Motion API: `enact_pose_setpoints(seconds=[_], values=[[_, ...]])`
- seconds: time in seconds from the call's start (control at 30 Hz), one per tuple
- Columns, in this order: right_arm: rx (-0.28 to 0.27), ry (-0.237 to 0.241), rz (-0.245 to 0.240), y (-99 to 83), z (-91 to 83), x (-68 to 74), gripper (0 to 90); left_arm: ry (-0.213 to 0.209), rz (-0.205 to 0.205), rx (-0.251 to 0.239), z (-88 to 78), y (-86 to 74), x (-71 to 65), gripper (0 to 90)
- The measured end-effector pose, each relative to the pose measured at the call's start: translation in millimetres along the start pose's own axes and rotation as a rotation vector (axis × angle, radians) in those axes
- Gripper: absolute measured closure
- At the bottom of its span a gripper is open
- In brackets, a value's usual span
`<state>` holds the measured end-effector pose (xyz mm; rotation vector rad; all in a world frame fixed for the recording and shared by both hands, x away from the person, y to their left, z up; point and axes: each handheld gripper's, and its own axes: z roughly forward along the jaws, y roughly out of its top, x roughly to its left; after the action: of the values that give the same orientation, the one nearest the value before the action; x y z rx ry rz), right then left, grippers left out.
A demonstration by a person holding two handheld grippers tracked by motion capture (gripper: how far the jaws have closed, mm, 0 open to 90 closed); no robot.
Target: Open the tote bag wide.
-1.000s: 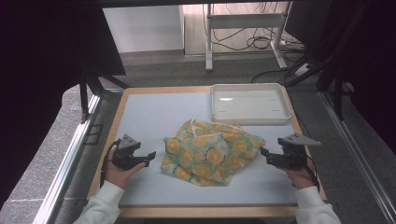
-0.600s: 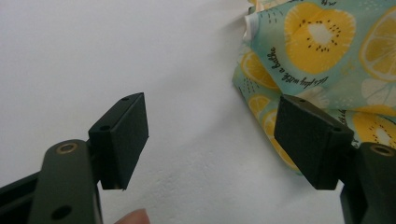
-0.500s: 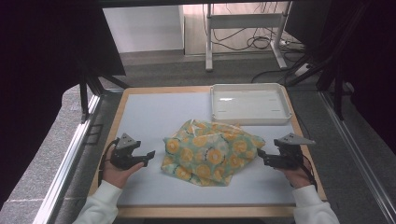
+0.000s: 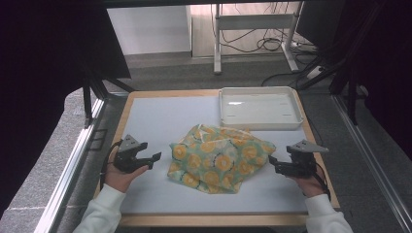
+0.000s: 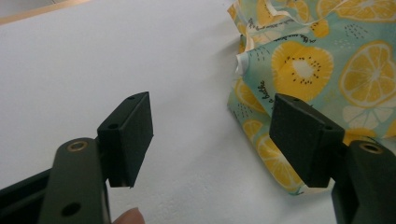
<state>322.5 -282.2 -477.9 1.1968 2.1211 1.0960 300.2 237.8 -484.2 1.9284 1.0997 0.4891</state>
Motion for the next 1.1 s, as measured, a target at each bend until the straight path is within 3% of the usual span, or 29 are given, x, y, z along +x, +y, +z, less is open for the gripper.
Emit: enact_pose_setpoints(seconds=[0.53, 1.1], values=[[-0.003, -0.022, 0.022, 0.7, -3.1, -5.1, 20.4, -0.051, 0.008, -0.01, -2.2, 22.2, -3.6, 32.2], [-0.003, -0.022, 0.014, 0.8, -3.4, -3.5, 20.1, -0.09, 0.033, -0.014, 8.8, 44.8, -12.8, 31.5]])
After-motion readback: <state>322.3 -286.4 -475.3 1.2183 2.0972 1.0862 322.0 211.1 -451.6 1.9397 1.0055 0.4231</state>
